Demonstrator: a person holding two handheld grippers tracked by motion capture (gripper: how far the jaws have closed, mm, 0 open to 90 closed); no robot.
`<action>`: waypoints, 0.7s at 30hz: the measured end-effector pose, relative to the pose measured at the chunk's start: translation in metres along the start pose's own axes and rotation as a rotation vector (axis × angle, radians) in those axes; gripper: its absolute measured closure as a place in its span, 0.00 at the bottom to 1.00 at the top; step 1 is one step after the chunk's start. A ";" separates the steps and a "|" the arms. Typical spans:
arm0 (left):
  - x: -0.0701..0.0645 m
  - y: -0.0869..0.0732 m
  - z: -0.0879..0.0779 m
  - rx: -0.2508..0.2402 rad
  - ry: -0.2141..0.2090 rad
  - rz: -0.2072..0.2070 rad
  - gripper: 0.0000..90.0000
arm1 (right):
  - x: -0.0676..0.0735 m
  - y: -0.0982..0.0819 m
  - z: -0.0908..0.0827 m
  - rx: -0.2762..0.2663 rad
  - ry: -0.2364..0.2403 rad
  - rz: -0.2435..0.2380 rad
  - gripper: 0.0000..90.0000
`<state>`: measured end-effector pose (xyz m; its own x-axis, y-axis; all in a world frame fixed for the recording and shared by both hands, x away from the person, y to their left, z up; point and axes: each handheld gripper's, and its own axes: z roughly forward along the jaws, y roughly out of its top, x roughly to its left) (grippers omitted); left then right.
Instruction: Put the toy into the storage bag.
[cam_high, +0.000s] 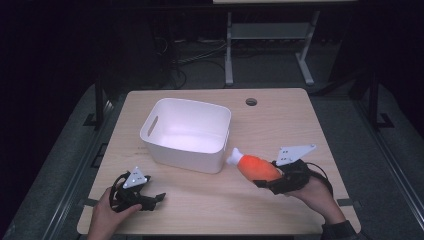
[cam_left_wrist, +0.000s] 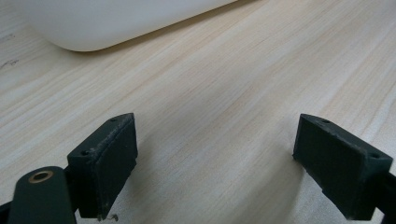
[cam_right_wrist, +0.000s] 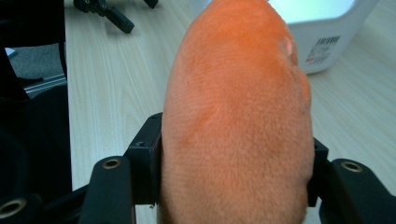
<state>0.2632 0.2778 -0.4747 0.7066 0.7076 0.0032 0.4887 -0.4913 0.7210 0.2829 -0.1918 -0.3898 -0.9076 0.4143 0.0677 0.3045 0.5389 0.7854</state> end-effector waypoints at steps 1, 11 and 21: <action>0.000 0.000 0.000 0.000 0.000 0.000 0.14 | 0.000 0.001 -0.001 -0.004 0.000 0.001 0.46; 0.000 0.000 0.000 0.002 -0.001 0.000 0.14 | -0.003 0.016 -0.008 -0.029 0.002 -0.029 0.46; 0.000 0.000 0.000 0.000 -0.001 -0.003 0.14 | -0.007 0.031 -0.014 -0.058 0.011 -0.051 0.46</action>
<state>0.2632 0.2777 -0.4747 0.7055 0.7087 -0.0001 0.4909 -0.4886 0.7213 0.2946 -0.1879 -0.3577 -0.9248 0.3791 0.0327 0.2404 0.5154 0.8225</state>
